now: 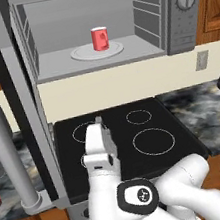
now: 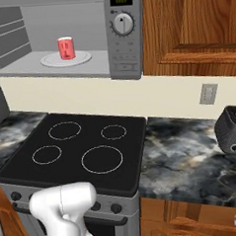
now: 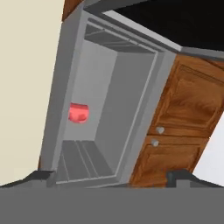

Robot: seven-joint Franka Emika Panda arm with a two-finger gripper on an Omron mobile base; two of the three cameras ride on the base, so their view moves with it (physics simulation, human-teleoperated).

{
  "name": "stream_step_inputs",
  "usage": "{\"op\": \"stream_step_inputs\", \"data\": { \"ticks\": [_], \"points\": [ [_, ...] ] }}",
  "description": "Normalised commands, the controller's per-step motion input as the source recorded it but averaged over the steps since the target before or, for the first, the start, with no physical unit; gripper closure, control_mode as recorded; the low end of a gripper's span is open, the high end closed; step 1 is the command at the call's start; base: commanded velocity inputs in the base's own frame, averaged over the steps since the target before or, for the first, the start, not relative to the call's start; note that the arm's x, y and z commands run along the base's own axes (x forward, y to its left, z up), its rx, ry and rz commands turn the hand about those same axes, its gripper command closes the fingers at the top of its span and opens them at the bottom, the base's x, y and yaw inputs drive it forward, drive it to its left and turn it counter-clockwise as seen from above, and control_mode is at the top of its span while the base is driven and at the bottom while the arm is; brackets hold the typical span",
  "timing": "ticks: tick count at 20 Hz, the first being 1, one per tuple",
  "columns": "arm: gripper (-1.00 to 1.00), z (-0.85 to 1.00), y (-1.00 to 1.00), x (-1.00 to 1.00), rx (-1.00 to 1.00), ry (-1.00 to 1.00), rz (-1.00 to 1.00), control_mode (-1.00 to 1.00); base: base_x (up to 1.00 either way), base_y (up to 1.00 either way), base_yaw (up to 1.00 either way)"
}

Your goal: Place the microwavable item in the microwave. Then, close the microwave door and press the start button.

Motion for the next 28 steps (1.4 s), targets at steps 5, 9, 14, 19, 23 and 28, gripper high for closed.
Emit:
{"op": "stream_step_inputs", "data": {
  "ticks": [5, 9, 14, 19, 23, 28],
  "points": [
    [-1.00, -0.08, 0.51, -0.05, -0.25, -0.04, -0.02, -1.00, 0.00, 0.00, 0.00],
    [-1.00, -0.09, 0.46, -0.07, -0.16, 0.00, -0.04, -1.00, 0.00, 0.00, 0.00],
    [-1.00, 0.00, 0.69, -0.10, -0.12, -0.01, -0.09, -1.00, 0.00, 0.00, 0.00],
    [-1.00, 0.12, 0.63, -0.09, -0.09, 0.01, -0.01, -1.00, 0.00, 0.00, 0.00],
    [-1.00, 0.29, 0.28, -0.26, 0.00, 0.00, 0.00, -1.00, 0.00, 0.00, 0.00],
    [-1.00, -0.03, 0.06, -0.15, 0.00, 0.00, 0.00, -1.00, 0.00, 0.00, 0.00]
  ]
}}
